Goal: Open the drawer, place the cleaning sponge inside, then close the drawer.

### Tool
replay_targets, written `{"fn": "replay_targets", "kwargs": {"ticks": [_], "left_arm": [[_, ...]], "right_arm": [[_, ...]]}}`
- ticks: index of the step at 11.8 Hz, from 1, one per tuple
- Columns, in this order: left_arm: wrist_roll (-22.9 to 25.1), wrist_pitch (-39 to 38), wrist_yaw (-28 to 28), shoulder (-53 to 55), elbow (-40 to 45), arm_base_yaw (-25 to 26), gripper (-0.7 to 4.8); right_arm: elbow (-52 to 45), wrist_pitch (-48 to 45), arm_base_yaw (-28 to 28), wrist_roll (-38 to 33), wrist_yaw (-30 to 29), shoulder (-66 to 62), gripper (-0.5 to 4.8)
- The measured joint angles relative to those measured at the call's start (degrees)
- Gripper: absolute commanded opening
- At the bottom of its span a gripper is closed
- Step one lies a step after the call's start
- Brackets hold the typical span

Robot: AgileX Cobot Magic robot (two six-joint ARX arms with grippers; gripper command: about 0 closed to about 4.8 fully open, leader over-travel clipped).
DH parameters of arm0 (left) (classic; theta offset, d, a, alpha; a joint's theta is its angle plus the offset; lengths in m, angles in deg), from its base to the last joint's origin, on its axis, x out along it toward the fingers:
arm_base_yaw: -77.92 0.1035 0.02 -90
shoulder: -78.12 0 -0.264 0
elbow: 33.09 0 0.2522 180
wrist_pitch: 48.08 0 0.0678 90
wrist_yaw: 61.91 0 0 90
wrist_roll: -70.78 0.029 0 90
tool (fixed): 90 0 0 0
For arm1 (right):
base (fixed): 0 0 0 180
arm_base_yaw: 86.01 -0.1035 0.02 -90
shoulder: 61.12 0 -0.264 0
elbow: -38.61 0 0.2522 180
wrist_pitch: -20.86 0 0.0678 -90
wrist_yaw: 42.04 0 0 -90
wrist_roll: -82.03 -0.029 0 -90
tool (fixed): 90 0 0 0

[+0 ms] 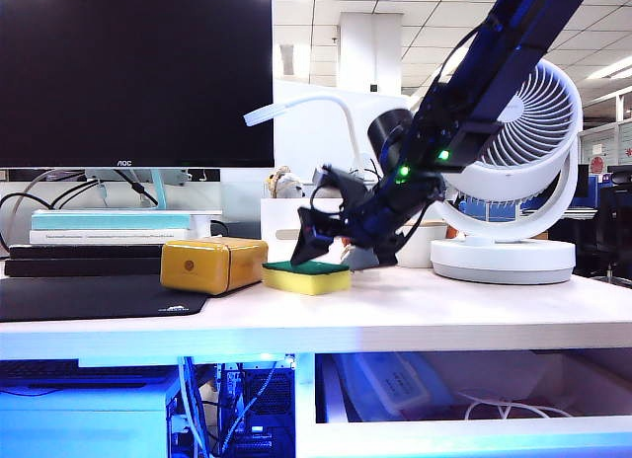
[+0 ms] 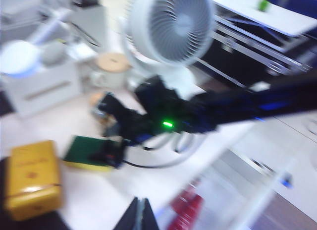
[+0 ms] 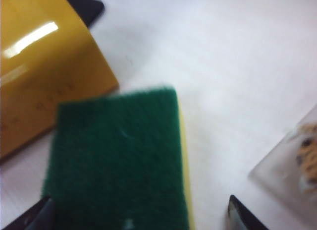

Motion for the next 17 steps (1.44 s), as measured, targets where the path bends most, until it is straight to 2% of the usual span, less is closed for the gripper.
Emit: {"fn": "replay_targets", "kwargs": {"ticks": [2,6,10,11,12,13,14,15,17], "left_arm": [[0.02,-0.96,1.75,0.00,0.00,-0.04,-0.05],[0.02,-1.38,1.95,0.00,0.00,0.00,-0.05],[0.02,-1.40,1.95,0.00,0.00,0.00,-0.05],[0.00,-1.40,1.95,0.00,0.00,0.00,-0.05],[0.02,-1.60,1.95,0.00,0.00,0.00,-0.05],[0.02,-1.77,1.95,0.00,0.00,0.00,-0.05],[0.02,-1.79,1.95,0.02,0.00,0.00,-0.05],[0.00,-1.81,1.92,0.00,0.00,0.00,-0.05],[0.02,-1.81,1.92,0.02,0.00,0.00,-0.05]], "right_arm": [[0.07,0.90,-0.55,-0.17,-0.20,-0.28,4.79],[0.39,3.17,-1.90,2.23,2.12,-0.83,4.79],[0.87,5.38,-1.84,2.19,1.62,-0.24,4.79],[0.74,6.27,-1.84,2.14,1.44,0.26,4.13],[0.74,7.21,-1.84,1.99,1.14,1.16,2.72],[0.74,7.67,-1.84,1.81,-0.57,1.88,1.94],[0.77,7.65,-1.84,1.81,-1.64,2.03,0.73],[0.74,7.80,-1.86,1.75,-2.16,2.01,0.43],[0.74,7.80,-1.84,1.77,-2.16,2.03,0.29]]}}
